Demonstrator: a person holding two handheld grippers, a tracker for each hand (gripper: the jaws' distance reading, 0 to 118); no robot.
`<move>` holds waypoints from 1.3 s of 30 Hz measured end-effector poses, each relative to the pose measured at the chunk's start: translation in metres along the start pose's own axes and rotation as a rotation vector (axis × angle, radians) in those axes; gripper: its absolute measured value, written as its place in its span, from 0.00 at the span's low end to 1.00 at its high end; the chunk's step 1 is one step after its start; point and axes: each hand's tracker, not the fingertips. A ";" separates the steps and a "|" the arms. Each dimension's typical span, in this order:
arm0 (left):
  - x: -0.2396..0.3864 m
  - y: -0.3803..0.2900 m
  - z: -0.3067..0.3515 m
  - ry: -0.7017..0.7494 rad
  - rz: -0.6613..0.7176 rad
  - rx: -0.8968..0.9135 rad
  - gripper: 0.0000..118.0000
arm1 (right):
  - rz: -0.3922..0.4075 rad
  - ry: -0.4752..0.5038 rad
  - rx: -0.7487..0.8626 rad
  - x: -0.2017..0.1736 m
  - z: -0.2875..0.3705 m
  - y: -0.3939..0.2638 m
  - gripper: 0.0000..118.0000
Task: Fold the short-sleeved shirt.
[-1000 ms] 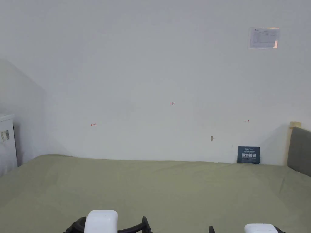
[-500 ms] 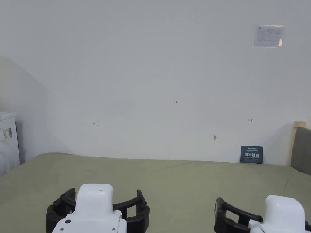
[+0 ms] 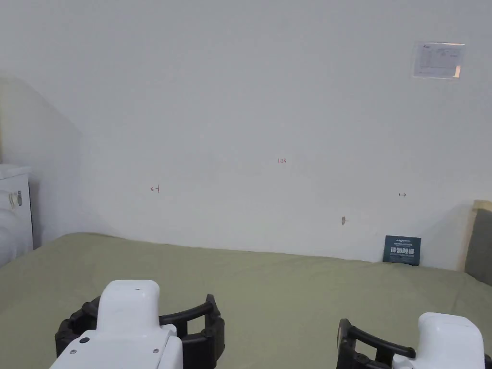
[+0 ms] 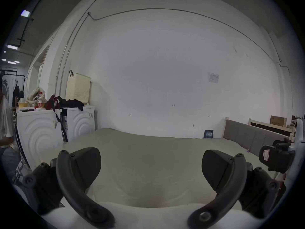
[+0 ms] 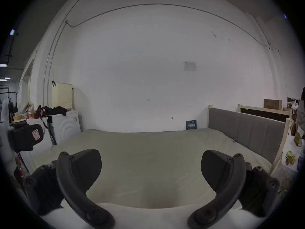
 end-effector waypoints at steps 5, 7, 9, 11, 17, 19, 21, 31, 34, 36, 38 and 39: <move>-0.004 -0.001 -0.005 0.003 0.049 -0.021 1.00 | -0.150 0.095 -0.035 0.014 -0.008 -0.002 1.00; -0.003 -0.002 -0.007 0.011 0.043 -0.030 1.00 | -0.135 0.090 -0.008 0.015 -0.007 -0.001 1.00; -0.002 -0.003 -0.010 0.012 0.031 -0.042 1.00 | -0.096 0.050 0.005 0.012 -0.006 0.002 1.00; -0.001 -0.003 -0.010 0.012 0.031 -0.048 1.00 | -0.082 0.051 0.016 0.012 -0.006 0.004 1.00; 0.000 0.000 -0.012 -0.011 0.058 -0.069 1.00 | -0.094 0.051 0.005 0.011 -0.004 0.013 1.00; 0.001 0.002 -0.011 -0.017 0.053 -0.059 1.00 | -0.082 0.020 0.001 0.009 -0.004 0.017 1.00; 0.004 0.004 -0.011 -0.013 0.032 -0.056 1.00 | -0.064 0.034 0.015 0.010 -0.005 0.019 1.00; 0.008 0.005 -0.016 -0.011 0.028 -0.054 1.00 | -0.129 0.071 -0.035 0.013 -0.020 0.016 1.00; 0.009 0.003 -0.017 -0.016 0.022 -0.061 1.00 | -0.200 0.074 -0.064 0.018 -0.022 0.013 1.00; 0.009 0.003 -0.017 -0.014 0.019 -0.066 1.00 | -0.204 0.069 -0.059 0.019 -0.022 0.014 1.00; 0.008 0.002 -0.018 -0.014 0.018 -0.069 1.00 | -0.190 0.047 -0.065 0.017 -0.022 0.017 1.00; 0.008 0.002 -0.019 -0.012 0.020 -0.070 1.00 | -0.174 0.030 -0.068 0.015 -0.022 0.019 1.00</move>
